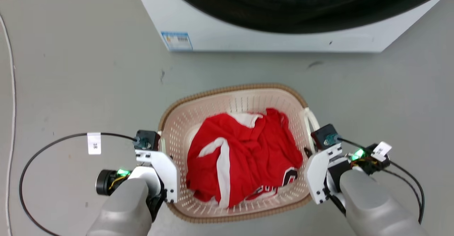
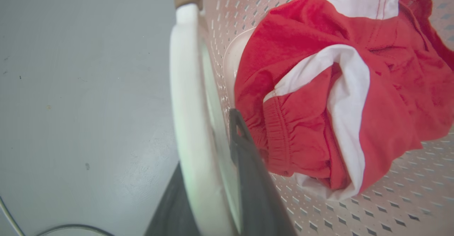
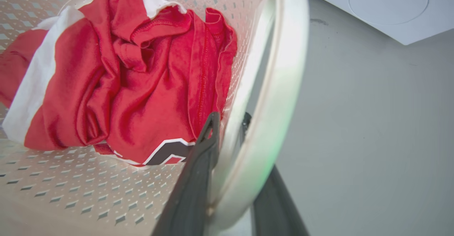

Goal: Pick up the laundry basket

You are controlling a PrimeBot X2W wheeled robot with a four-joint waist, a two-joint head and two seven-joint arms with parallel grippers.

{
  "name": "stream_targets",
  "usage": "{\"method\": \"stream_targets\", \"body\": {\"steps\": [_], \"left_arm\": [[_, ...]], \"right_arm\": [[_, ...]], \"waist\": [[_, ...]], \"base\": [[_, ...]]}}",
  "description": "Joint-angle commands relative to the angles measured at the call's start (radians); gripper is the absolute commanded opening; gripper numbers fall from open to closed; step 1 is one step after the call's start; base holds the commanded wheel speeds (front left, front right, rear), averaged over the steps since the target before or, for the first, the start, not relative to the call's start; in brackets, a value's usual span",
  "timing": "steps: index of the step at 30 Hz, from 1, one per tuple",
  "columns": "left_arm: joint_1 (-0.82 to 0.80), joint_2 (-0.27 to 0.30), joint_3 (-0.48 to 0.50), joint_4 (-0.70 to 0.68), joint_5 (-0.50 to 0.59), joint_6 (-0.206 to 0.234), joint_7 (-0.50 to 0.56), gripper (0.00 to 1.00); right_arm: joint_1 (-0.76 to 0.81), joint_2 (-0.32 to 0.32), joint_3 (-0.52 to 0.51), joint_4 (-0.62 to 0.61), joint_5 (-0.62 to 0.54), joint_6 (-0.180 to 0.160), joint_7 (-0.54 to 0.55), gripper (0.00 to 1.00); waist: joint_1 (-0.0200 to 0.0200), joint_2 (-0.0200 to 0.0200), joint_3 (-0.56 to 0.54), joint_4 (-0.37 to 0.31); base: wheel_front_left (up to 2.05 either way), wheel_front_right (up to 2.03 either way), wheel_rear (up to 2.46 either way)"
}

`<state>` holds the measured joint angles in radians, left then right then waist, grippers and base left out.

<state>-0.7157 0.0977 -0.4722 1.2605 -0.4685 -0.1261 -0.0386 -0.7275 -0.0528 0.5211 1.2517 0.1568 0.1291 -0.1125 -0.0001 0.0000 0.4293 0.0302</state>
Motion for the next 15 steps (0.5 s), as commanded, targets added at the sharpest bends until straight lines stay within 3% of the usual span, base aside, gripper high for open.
{"method": "stream_targets", "body": {"steps": [1,15], "left_arm": [[0.022,0.003,-0.024,-0.015,-0.013,-0.008,0.016,0.0],[0.113,0.038,-0.147,-0.058,-0.171,-0.008,0.159,0.0]], "right_arm": [[0.016,0.005,0.032,-0.016,0.024,0.003,0.012,0.0],[0.114,0.006,0.207,-0.031,0.232,0.004,0.139,0.0]], "waist": [[0.0001,0.0,-0.081,-0.018],[0.0001,0.0,-0.288,-0.052]], "base": [[0.0,0.0,0.0],[0.0,0.0,0.0]]}}
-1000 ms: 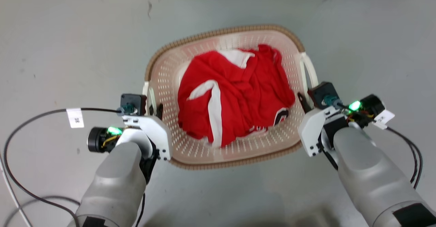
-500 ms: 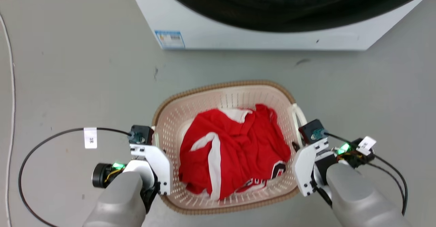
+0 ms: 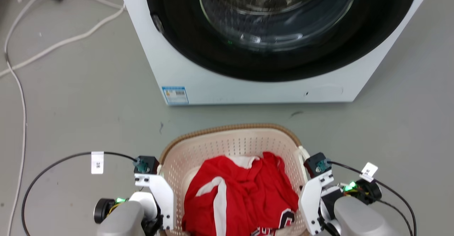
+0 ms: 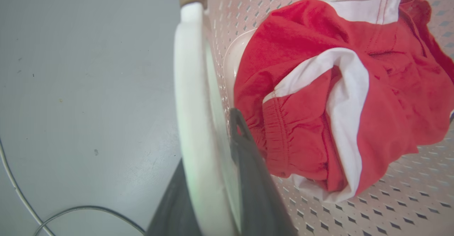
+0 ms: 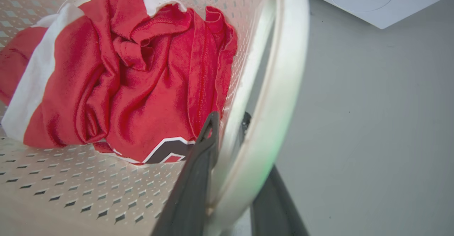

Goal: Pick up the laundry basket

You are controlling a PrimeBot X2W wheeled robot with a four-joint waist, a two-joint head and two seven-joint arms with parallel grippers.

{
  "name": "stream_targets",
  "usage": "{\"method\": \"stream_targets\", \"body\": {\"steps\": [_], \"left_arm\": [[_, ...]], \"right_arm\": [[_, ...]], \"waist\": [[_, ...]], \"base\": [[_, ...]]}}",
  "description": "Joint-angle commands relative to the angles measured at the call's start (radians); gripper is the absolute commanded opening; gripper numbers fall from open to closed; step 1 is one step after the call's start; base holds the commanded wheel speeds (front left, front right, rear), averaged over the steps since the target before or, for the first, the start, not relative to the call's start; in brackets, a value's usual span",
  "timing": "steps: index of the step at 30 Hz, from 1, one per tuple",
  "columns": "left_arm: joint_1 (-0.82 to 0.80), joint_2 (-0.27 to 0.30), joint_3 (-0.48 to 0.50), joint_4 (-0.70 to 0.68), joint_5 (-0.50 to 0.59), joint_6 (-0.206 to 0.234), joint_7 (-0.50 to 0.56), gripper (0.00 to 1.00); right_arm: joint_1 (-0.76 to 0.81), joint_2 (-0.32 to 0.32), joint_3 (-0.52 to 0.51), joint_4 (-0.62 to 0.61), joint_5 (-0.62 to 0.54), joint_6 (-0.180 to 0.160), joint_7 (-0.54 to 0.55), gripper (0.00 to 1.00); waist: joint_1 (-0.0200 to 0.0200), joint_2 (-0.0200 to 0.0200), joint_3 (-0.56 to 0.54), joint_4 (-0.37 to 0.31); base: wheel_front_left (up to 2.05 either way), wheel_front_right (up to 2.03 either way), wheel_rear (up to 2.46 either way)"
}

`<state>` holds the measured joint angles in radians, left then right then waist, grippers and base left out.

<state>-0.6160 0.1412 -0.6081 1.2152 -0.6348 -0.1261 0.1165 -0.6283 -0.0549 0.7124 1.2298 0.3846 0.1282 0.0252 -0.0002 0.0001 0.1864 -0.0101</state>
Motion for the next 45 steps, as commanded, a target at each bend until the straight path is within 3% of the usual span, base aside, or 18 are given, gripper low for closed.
{"method": "stream_targets", "body": {"steps": [1,7,19,45], "left_arm": [[0.021,-0.003,-0.02,-0.014,-0.015,-0.008,0.012,0.0],[0.061,0.011,-0.058,-0.017,-0.065,-0.008,0.028,0.0],[0.097,0.022,-0.127,-0.026,-0.146,-0.008,0.085,0.0],[0.096,0.034,-0.229,-0.015,-0.254,-0.008,0.104,0.0]], "right_arm": [[0.022,0.008,0.026,-0.008,0.017,0.005,0.008,0.0],[0.062,0.008,0.087,-0.008,0.081,0.005,0.037,0.0],[0.084,0.008,0.181,-0.003,0.186,0.005,0.082,0.0],[0.08,-0.013,0.335,-0.01,0.353,0.005,0.11,0.0]], "waist": [[0.0002,-0.0001,-0.062,-0.013],[0.0002,-0.0001,-0.153,-0.027],[0.0002,-0.0001,-0.231,-0.05],[0.0002,-0.0001,-0.265,-0.063]], "base": [[0.0,0.0,0.0],[0.0,0.0,0.0],[0.0,0.0,0.0],[0.0,0.0,0.0]]}}
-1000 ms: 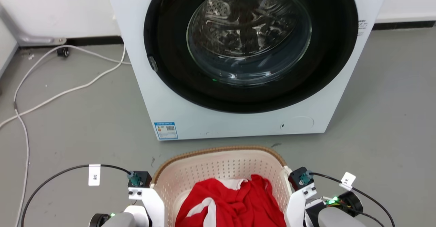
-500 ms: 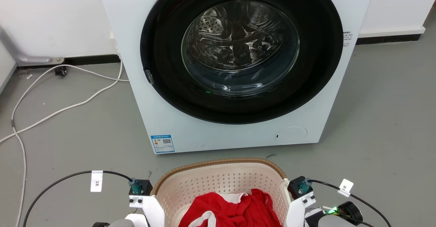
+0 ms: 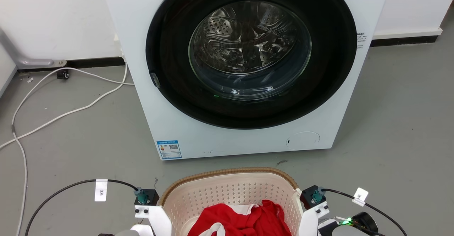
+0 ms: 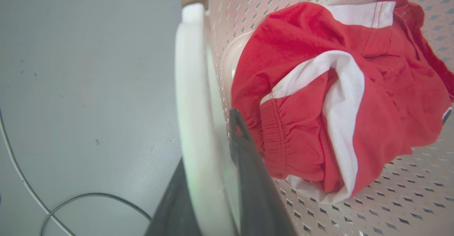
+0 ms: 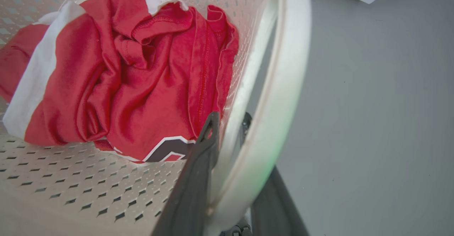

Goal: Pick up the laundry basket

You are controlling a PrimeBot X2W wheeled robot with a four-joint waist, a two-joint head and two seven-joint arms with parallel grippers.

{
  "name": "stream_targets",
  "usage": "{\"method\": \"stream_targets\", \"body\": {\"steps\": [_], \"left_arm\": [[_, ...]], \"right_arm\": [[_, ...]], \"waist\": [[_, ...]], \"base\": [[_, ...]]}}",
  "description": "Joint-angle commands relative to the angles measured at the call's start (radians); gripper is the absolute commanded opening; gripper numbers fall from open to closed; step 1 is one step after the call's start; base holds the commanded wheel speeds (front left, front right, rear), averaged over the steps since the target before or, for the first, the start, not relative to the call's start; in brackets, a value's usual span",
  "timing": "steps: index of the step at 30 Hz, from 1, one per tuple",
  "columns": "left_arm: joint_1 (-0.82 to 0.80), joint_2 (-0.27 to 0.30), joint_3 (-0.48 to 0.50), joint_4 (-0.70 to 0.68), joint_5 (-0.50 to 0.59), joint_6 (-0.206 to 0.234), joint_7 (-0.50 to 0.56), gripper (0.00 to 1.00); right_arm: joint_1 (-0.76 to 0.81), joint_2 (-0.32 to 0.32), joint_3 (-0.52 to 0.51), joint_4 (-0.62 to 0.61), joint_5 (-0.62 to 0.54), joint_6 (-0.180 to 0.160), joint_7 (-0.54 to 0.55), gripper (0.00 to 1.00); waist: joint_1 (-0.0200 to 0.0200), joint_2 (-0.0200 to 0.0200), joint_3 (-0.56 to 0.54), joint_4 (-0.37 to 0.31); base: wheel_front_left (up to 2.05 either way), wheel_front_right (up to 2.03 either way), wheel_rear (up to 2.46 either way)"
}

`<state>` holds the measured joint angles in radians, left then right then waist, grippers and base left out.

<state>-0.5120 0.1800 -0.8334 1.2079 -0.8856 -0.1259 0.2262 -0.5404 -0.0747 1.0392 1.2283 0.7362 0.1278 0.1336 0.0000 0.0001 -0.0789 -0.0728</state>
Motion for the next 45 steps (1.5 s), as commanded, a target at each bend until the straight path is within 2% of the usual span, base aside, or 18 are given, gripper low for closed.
{"method": "stream_targets", "body": {"steps": [1,45], "left_arm": [[-0.009,-0.004,-0.007,-0.007,-0.008,-0.008,-0.006,0.0],[-0.028,0.002,-0.125,0.009,-0.127,-0.008,-0.038,0.0]], "right_arm": [[-0.009,0.006,0.013,-0.008,0.005,0.005,0.002,0.0],[-0.038,0.005,0.165,0.022,0.157,0.005,-0.024,0.0]], "waist": [[0.0,-0.0001,0.002,-0.001],[0.0,-0.0001,0.005,0.003]], "base": [[0.0,0.0,0.0],[0.0,0.0,0.0]]}}
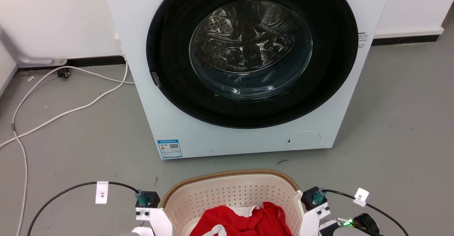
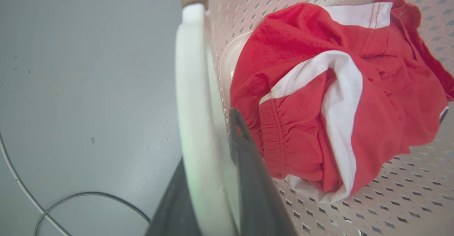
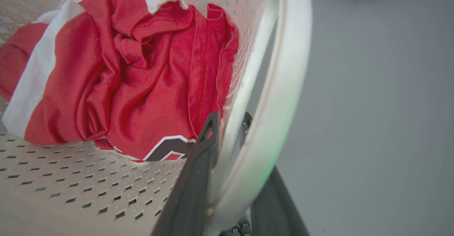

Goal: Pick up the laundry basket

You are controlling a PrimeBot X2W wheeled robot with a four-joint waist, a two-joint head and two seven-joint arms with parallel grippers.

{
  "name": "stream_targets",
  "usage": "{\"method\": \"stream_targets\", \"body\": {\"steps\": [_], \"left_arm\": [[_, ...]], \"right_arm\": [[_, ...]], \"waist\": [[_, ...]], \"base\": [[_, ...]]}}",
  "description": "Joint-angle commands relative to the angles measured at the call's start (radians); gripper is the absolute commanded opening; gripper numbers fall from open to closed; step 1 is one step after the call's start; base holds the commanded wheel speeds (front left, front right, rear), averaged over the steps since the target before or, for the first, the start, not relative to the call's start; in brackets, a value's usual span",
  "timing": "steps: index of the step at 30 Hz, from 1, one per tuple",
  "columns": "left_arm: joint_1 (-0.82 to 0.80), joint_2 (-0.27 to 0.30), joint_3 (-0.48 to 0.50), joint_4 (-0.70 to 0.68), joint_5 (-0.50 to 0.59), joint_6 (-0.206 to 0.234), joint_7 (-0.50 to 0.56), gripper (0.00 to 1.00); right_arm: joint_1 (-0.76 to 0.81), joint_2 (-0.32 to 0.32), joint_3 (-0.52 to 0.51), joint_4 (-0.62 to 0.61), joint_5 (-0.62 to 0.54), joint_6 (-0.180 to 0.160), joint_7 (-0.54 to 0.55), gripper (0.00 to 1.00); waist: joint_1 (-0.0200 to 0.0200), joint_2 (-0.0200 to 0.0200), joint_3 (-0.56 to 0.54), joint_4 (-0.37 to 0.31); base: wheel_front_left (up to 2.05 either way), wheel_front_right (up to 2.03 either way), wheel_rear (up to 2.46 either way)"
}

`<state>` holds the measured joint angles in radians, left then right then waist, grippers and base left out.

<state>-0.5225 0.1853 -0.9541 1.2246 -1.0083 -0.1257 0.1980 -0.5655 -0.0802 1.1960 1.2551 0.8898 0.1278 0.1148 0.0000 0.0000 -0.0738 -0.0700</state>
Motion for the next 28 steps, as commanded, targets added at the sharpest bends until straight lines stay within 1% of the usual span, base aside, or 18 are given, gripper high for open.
{"method": "stream_targets", "body": {"steps": [1,28], "left_arm": [[-0.017,-0.004,-0.007,-0.008,-0.006,-0.009,-0.01,0.0],[-0.025,0.001,-0.063,-0.006,-0.06,-0.009,-0.019,0.0]], "right_arm": [[-0.013,0.01,0.011,-0.004,0.005,0.005,-0.005,0.0],[-0.016,0.009,0.051,0.011,0.046,0.005,-0.006,0.0]], "waist": [[0.0,0.0,-0.001,0.0],[0.0,0.0,-0.001,-0.001]], "base": [[0.0,0.0,0.0],[0.0,0.0,0.0]]}}
